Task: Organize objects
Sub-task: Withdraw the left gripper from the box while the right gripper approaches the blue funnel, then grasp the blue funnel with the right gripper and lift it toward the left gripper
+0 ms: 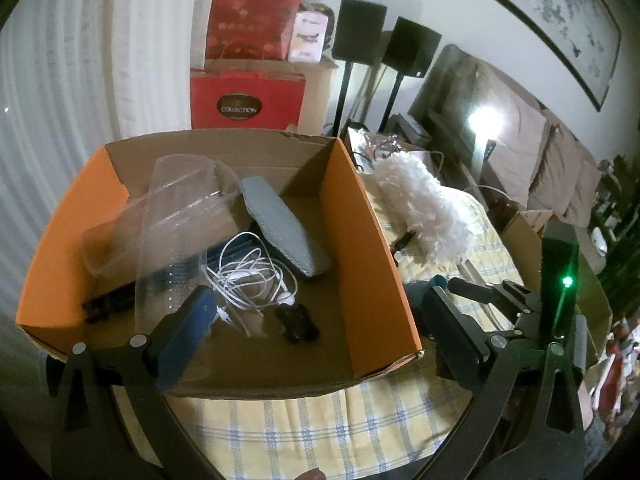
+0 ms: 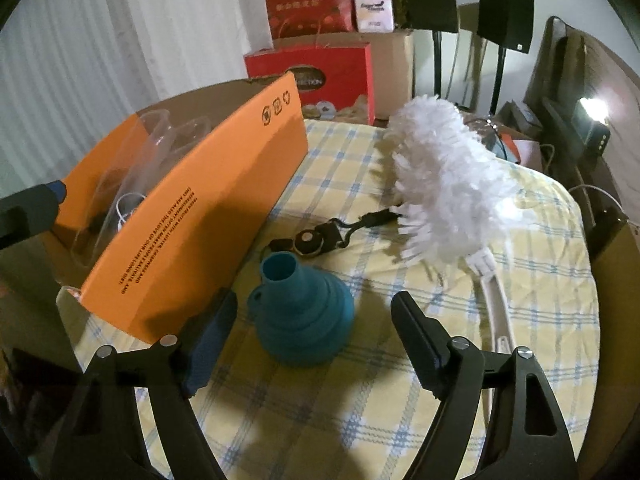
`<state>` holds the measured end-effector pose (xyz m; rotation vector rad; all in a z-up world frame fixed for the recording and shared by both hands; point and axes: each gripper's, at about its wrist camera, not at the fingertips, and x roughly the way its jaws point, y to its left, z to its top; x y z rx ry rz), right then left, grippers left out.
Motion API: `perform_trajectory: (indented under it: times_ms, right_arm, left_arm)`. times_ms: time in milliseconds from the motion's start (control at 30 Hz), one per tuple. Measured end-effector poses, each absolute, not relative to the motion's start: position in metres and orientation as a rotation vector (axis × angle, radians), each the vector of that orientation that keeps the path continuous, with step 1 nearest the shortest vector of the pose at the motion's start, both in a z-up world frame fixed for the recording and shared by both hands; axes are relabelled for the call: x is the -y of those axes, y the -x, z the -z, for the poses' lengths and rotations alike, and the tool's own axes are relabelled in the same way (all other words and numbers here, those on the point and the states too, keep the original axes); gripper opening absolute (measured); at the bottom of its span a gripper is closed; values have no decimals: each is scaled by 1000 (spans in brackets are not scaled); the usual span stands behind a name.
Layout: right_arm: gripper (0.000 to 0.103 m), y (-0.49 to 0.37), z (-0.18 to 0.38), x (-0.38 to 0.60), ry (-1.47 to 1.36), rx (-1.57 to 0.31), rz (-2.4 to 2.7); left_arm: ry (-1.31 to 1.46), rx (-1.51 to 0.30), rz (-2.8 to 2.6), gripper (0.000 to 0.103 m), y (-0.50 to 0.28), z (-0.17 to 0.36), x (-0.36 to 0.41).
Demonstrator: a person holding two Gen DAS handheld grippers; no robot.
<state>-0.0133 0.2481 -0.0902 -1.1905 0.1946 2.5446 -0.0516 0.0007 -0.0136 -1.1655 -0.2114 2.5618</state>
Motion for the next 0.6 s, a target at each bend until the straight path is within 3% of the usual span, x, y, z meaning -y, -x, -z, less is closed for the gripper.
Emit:
perform_trajectory:
  times_ms: [233,333,467,600]
  right_arm:
    - [77,19,98,-251,1212,-210,-2548]
    - [55,24,103,-251,1243,-210,-2558]
    - [46,24,103,-250,1251,-208,-2563]
    - [46,15,90,-252,1230,-225,-2568]
  left_arm:
    - [1154,210,-2542,102,50,11,-7]
    - [1148,205,-2532,102,48,9,-10]
    - [1149,168,-2505,102,44,10,-19]
    - [1140,127,-2451,102,41,10,-32]
